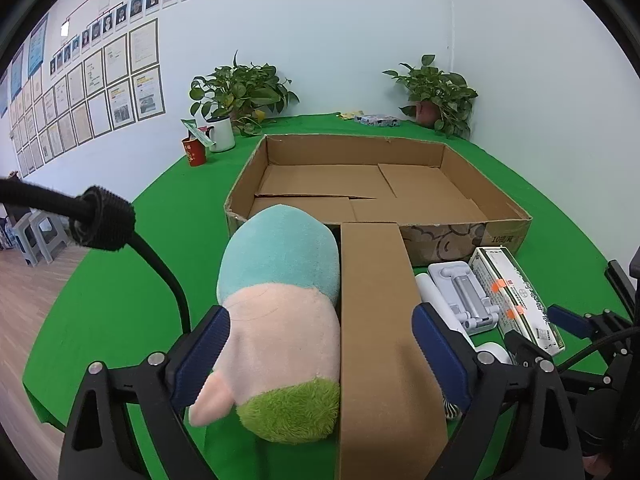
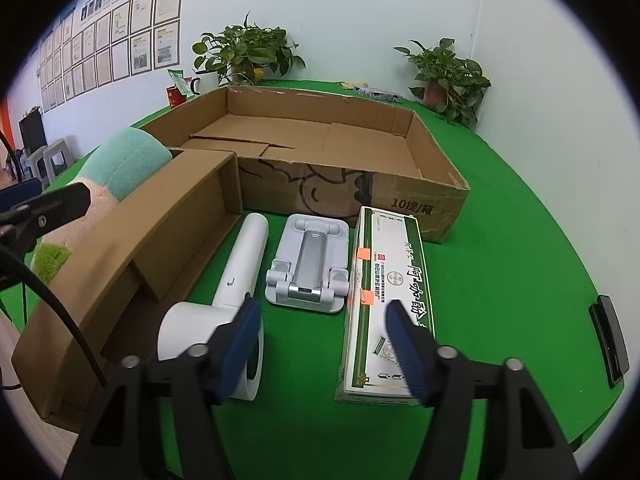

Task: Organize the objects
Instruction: 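Close the left gripper on the plush toy's body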

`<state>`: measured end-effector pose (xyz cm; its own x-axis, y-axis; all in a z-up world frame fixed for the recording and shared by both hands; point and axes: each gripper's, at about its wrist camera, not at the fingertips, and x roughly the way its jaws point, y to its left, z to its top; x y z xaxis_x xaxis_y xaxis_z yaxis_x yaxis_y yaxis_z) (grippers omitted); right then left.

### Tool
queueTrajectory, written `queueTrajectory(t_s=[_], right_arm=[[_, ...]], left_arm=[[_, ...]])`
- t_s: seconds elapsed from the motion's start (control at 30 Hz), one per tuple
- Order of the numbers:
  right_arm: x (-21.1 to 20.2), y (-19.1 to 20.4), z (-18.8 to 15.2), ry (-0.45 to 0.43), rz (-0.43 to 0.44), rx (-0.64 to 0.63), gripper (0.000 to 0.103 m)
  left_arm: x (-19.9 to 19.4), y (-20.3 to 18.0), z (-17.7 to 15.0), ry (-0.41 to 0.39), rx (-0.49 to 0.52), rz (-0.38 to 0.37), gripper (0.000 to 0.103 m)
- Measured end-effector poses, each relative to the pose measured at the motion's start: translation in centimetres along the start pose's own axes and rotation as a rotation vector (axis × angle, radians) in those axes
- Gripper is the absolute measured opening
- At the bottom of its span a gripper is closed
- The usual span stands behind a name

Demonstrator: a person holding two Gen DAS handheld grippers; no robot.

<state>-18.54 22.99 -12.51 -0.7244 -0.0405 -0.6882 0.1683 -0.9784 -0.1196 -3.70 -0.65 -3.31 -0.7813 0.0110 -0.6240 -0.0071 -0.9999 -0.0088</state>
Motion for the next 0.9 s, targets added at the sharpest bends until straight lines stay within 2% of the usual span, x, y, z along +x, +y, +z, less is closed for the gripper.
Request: queueTrajectory(t_s=[0.03,0.07,0.1,0.13,0.17,0.2,0.27,0.3,0.33,0.37,0.4,0.47,0.5,0.53,0.67,0.77,0.9], right_arm=[[0.0,-0.1,-0.1,0.001,0.001,0.001,0.046],[0.0,-0.1,0.0,0.002,-0.001,0.003,0.042],[0.0,-0.1,-0.1,0.001,-0.004,0.005,0.035],[-0.1,-0.2,-0.1,-0.001,-0.008,0.006,0.027],[-0.2,-0.3,-0.1,-0.003,-0.006,0.005,0.021],[-0.3,-0.4,-0.1,-0.005,-0.003,0.005,0.011],[-0.6,-0.6,0.0,-0.022,-0.003,0.015,0.01],[-0.8,-0.6,0.1,-0.03,-0.003,0.018,0.01],[-0.9,-0.7,0.1,-0.035,-0.002,0.017,0.01],[-0.9,-0.6,0.2,-0.036,0.001,0.013,0.01],[-1.0,-0.6,0.3,-0.038,0.01,0.01,0.011],[-1.0,-0.6,0.4,-0.038,0.019,0.01,0.042],[-1.0,-0.6,0.5,-0.041,0.015,0.013,0.079],[-1.1,-0.7,0.5,-0.051,0.019,0.024,0.091],[-1.2,-1.0,0.7,-0.058,0.045,0.045,0.092],[-1.1,-0.7,0.7,-0.056,0.033,0.016,0.103],[-1.6,-0.4,1.0,-0.082,0.086,-0.008,0.103]], left_arm=[[0.0,0.0,0.0,0.0,0.001,-0.002,0.084],[0.0,0.0,-0.1,-0.001,0.001,-0.009,0.076],[0.1,0.0,-0.1,0.001,0.001,-0.018,0.054],[0.2,-0.1,-0.1,0.007,-0.001,-0.025,0.036],[0.4,-0.1,-0.1,0.013,-0.003,-0.028,0.033],[0.4,-0.1,-0.1,0.013,-0.002,-0.028,0.032],[0.4,-0.1,-0.1,0.008,-0.002,-0.034,0.033],[0.3,0.0,-0.1,0.005,-0.007,-0.035,0.038],[0.3,0.1,0.0,0.003,-0.013,-0.033,0.058],[0.2,0.1,0.0,-0.002,-0.02,-0.03,0.073],[0.0,0.3,0.1,-0.015,-0.031,-0.027,0.094],[-0.4,0.6,0.1,-0.036,-0.041,-0.029,0.095],[-0.5,0.7,0.2,-0.034,-0.041,-0.032,0.095],[-0.5,0.8,0.2,-0.03,-0.042,-0.032,0.095],[-0.3,1.8,0.1,-0.009,-0.052,-0.027,0.095],[-0.3,2.8,0.1,0.0,-0.076,-0.047,0.095],[-0.1,4.4,-0.1,0.021,-0.095,-0.056,0.095]])
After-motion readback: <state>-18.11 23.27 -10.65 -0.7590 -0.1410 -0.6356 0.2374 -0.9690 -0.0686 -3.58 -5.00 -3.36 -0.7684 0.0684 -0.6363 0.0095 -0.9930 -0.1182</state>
